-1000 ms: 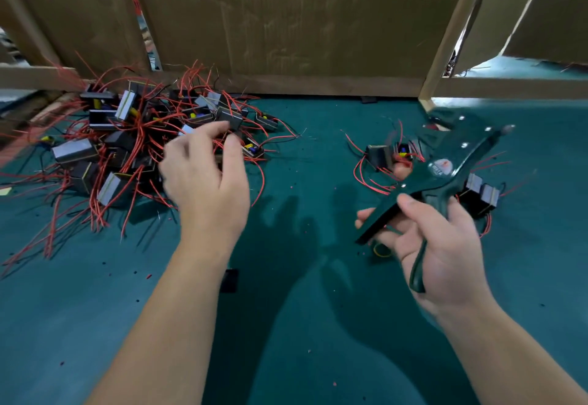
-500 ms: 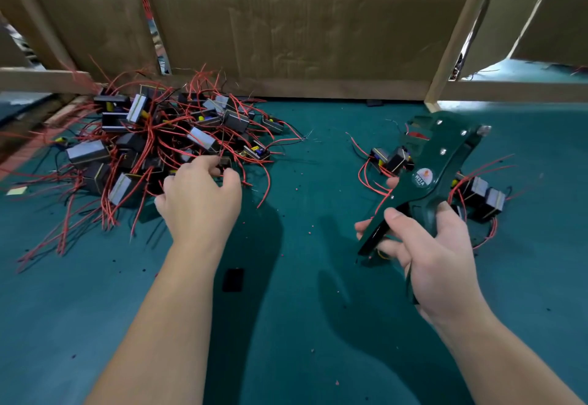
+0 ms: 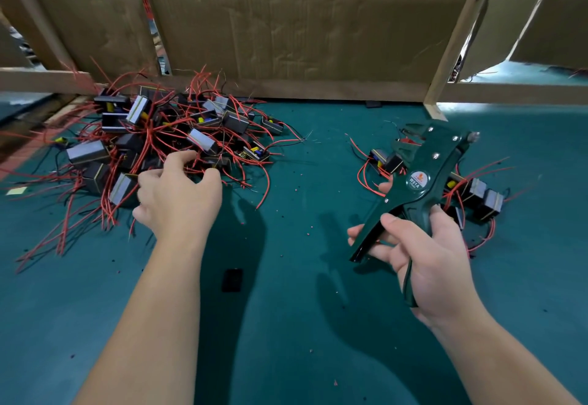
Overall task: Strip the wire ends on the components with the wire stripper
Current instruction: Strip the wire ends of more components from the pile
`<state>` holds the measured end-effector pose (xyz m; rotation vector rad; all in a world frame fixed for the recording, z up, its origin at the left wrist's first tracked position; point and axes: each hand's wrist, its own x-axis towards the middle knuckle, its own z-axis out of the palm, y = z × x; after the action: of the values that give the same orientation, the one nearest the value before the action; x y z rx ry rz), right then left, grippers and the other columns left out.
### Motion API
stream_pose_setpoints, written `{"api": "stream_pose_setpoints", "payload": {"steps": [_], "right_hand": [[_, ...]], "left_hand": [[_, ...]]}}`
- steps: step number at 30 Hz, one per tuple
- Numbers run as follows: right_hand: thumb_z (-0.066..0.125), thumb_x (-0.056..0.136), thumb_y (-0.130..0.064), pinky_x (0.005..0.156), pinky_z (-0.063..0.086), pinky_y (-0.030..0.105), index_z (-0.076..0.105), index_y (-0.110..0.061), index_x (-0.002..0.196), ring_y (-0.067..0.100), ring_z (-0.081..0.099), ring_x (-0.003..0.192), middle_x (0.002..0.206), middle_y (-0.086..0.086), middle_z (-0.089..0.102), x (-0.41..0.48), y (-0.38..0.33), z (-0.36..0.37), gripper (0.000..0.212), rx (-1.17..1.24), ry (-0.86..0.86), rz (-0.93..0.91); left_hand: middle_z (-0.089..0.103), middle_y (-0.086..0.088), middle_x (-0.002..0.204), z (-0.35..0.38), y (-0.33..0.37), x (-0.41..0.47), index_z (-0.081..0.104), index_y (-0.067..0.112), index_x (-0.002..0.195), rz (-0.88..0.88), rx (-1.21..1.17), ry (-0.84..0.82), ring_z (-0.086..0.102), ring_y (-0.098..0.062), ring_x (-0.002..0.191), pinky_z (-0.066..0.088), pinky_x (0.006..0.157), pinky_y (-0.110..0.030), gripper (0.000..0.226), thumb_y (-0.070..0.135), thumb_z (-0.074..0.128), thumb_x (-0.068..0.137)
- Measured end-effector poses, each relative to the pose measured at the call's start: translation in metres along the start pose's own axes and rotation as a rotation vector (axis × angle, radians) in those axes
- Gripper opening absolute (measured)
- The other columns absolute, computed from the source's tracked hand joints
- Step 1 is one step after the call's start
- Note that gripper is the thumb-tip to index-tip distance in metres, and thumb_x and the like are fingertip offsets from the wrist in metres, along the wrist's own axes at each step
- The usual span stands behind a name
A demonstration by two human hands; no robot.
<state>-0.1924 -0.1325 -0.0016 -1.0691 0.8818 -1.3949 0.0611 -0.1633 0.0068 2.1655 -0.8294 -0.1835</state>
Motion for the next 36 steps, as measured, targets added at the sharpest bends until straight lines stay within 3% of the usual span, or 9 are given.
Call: {"api": "stream_pose_setpoints", "payload": {"steps": [5,9,11,13,18,20,25,33,36], "right_hand": [[0.056,0.078,-0.012,0.068,0.055,0.061,0.061,-0.021,0.093,0.038,0.069,0.075,0.086,-0.004,0.070,0.000,-0.001,0.000,0.019,0.007,-0.008,0.016],[0.055,0.077,-0.011,0.064,0.057,0.053,0.059,-0.018,0.100,0.038,0.069,0.076,0.086,-0.005,0.071,-0.001,-0.003,0.002,0.024,0.034,-0.030,0.046],[0.054,0.077,-0.010,0.063,0.057,0.051,0.059,-0.017,0.104,0.039,0.068,0.076,0.087,-0.005,0.071,-0.001,-0.005,0.003,0.028,0.061,-0.048,0.057],[0.052,0.077,-0.008,0.063,0.056,0.052,0.058,-0.014,0.108,0.040,0.067,0.075,0.090,-0.004,0.071,-0.001,-0.008,0.004,0.031,0.113,-0.082,0.078],[0.078,0.059,-0.015,0.069,0.055,0.051,0.058,-0.003,0.118,0.040,0.066,0.073,0.123,0.018,0.061,0.003,-0.020,0.001,0.064,0.438,-0.299,0.306],[0.085,0.052,-0.022,0.070,0.055,0.049,0.064,-0.004,0.117,0.037,0.067,0.074,0.132,0.026,0.054,0.005,-0.025,-0.003,0.070,0.544,-0.371,0.422],[0.085,0.054,-0.021,0.071,0.057,0.046,0.065,-0.005,0.119,0.035,0.066,0.075,0.113,0.028,0.062,0.007,-0.028,-0.004,0.070,0.657,-0.470,0.547],[0.079,0.064,-0.021,0.075,0.055,0.049,0.059,-0.004,0.126,0.035,0.065,0.078,0.112,0.022,0.063,0.008,-0.028,-0.006,0.067,0.637,-0.557,0.560],[0.077,0.065,-0.018,0.077,0.054,0.050,0.061,-0.003,0.124,0.036,0.065,0.081,0.107,0.020,0.064,0.006,-0.026,-0.005,0.064,0.644,-0.589,0.561]], "left_hand": [[0.035,-0.004,0.145,0.001,0.000,0.004,0.043,0.028,0.138,-0.045,-0.061,-0.042,0.030,-0.031,0.132,0.018,0.109,-0.048,0.059,0.036,0.055,0.081],[0.045,0.005,0.143,0.001,0.005,0.004,0.045,0.019,0.140,-0.085,-0.729,-0.033,0.041,-0.011,0.130,0.033,0.110,-0.032,0.059,0.023,0.060,0.084],[0.052,0.004,0.134,-0.002,0.012,-0.003,0.053,0.017,0.132,0.012,-0.918,0.070,0.051,0.001,0.115,0.039,0.098,-0.016,0.045,0.012,0.057,0.087],[0.056,0.001,0.119,-0.005,0.021,-0.013,0.062,0.016,0.117,0.212,-1.003,0.081,0.056,0.002,0.102,0.042,0.092,-0.016,0.035,0.007,0.055,0.085],[0.066,0.003,0.084,-0.003,0.033,-0.042,0.079,0.022,0.081,0.527,-1.058,-0.490,0.055,-0.025,0.089,0.042,0.077,-0.030,0.019,0.024,0.061,0.074],[0.065,0.001,0.074,0.000,0.035,-0.053,0.078,0.020,0.070,0.591,-0.961,-0.751,0.056,-0.023,0.081,0.043,0.076,-0.033,0.020,0.029,0.061,0.075],[0.065,0.002,0.067,0.000,0.037,-0.070,0.073,0.020,0.058,0.671,-0.778,-1.219,0.059,-0.009,0.071,0.045,0.073,-0.020,0.025,0.027,0.062,0.079],[0.066,0.004,0.056,-0.005,0.036,-0.072,0.067,0.007,0.051,0.614,-0.512,-1.637,0.057,-0.018,0.063,0.040,0.071,-0.046,0.035,0.026,0.049,0.074],[0.068,0.001,0.062,0.005,0.036,-0.071,0.068,0.008,0.055,0.468,-0.322,-1.688,0.056,-0.012,0.057,0.042,0.059,-0.031,0.031,0.017,0.045,0.073]]}}
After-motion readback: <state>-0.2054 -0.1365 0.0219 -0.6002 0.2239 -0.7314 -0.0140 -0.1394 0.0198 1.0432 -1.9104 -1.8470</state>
